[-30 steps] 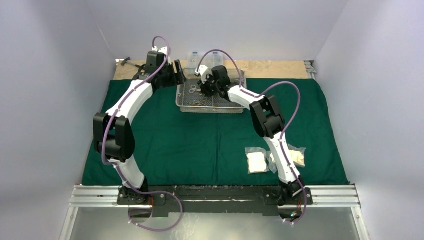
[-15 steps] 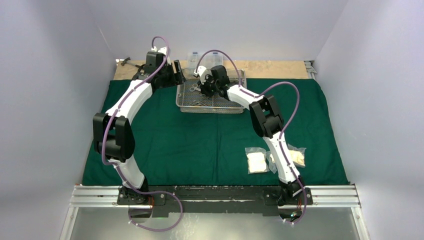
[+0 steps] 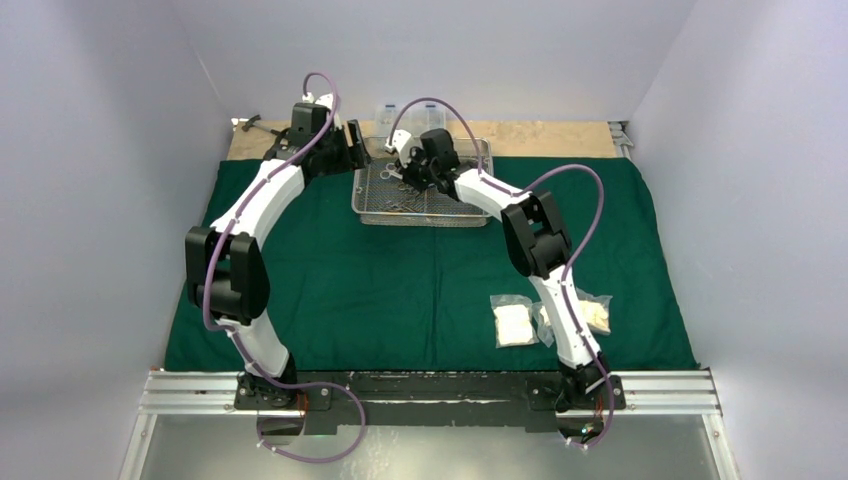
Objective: Open and lay out the surgical kit
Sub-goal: Pick up the medical item from the container.
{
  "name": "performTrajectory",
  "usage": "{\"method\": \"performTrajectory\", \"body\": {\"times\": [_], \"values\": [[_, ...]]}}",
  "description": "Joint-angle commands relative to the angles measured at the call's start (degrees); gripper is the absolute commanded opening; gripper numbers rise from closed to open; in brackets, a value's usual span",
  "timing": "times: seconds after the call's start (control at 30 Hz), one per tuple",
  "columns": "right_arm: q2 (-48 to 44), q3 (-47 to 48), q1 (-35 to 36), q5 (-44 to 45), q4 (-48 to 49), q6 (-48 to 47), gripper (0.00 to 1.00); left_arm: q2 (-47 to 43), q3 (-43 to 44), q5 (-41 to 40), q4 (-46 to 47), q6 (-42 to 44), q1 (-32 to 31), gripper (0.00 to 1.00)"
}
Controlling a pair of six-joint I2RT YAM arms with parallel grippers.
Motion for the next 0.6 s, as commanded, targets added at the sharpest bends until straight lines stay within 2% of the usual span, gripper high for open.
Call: {"method": "performTrajectory", "body": {"times": [0.0,0.33,0.57], "values": [[-9.42,-1.38,0.33,0.03,3.43,-1.21,0.00,-3.43,1.56,-0.41,1.76,-0.11,0.35,0.70],[-16.54,-3.70,0.33,-5.51,1.30,4.17,0.00,-3.72,0.96,2.90,4.92,-3.64,0.35,0.70],[-24.09,-10.04,0.33,-11.73,2.96,17.12,0.00,-5.15,1.26,6.40,7.18,-8.32,0.43,0.71]]}}
